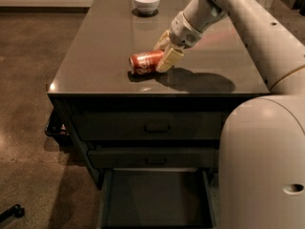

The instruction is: Place coke can into bottom drawer

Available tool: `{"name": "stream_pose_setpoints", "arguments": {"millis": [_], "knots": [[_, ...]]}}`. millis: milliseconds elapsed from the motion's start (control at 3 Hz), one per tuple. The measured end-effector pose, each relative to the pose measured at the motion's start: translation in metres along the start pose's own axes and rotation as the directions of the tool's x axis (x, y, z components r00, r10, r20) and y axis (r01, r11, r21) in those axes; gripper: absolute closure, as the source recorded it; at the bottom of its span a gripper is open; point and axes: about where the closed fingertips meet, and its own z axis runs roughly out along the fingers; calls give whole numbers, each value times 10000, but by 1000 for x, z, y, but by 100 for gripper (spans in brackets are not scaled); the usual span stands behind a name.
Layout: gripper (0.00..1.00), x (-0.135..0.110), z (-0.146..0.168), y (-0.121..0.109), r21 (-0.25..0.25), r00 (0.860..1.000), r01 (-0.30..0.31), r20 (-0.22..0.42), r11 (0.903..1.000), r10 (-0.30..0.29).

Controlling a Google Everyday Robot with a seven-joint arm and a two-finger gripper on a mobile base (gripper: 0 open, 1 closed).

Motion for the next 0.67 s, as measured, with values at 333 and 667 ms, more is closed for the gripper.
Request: {"name": "stream_pose_setpoints", "arguments": {"millis": [333,667], "knots": [[88,-2,2,7,-73,10000,2,-6,10000,-2],[100,-10,-11,18,337,9999,137,-44,9993,-135]]}}
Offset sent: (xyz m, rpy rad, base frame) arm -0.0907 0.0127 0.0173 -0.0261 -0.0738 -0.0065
